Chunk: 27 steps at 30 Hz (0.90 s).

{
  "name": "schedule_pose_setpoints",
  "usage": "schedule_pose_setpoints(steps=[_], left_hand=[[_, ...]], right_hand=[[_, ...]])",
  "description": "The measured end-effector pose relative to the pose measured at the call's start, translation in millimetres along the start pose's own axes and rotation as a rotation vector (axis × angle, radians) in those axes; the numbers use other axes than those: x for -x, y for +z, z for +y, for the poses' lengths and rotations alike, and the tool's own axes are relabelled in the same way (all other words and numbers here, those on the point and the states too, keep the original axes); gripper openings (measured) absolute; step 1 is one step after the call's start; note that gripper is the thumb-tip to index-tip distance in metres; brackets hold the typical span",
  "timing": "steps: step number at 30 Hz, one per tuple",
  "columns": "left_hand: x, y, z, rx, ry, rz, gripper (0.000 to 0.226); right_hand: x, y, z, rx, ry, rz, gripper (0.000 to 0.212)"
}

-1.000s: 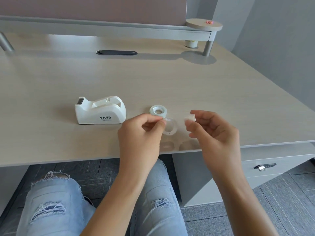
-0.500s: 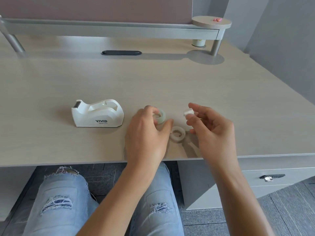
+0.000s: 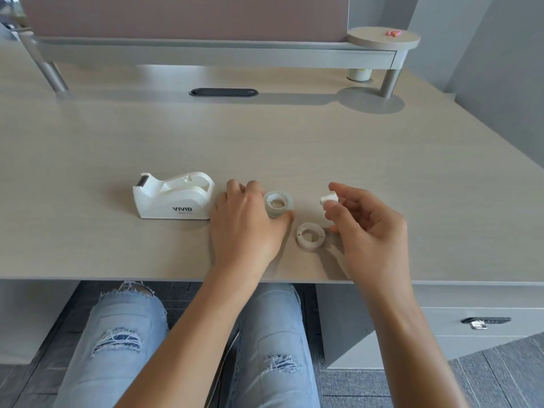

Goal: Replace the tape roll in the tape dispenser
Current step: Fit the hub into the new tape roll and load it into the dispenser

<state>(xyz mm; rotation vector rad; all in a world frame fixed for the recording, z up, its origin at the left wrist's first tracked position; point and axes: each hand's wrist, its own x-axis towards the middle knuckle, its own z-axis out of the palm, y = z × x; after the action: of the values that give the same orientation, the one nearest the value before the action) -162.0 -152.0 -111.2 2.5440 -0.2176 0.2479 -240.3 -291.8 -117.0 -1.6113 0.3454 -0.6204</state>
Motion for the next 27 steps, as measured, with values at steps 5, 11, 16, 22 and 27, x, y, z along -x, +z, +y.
schedule_pose_setpoints(steps=[5,11,16,22,27], left_hand=[[5,0,-1,0.244,-0.018,0.058,0.044],[11,-15,3,0.713,-0.075,-0.078,0.05],[14,-27,1,0.898,-0.058,-0.105,0.049],[23,-41,-2,1.055,-0.011,-0.116,0.048],[30,-50,-8,1.199,-0.006,-0.138,0.034]], right_hand=[[1,0,-3,0.002,0.002,0.002,0.016],[3,1,-10,-0.018,0.01,-0.006,0.014],[5,6,-18,-0.017,-0.02,-0.017,0.018],[13,18,-31,-0.097,-0.1,-0.099,0.028],[20,28,-40,-0.156,-0.126,-0.114,0.023]])
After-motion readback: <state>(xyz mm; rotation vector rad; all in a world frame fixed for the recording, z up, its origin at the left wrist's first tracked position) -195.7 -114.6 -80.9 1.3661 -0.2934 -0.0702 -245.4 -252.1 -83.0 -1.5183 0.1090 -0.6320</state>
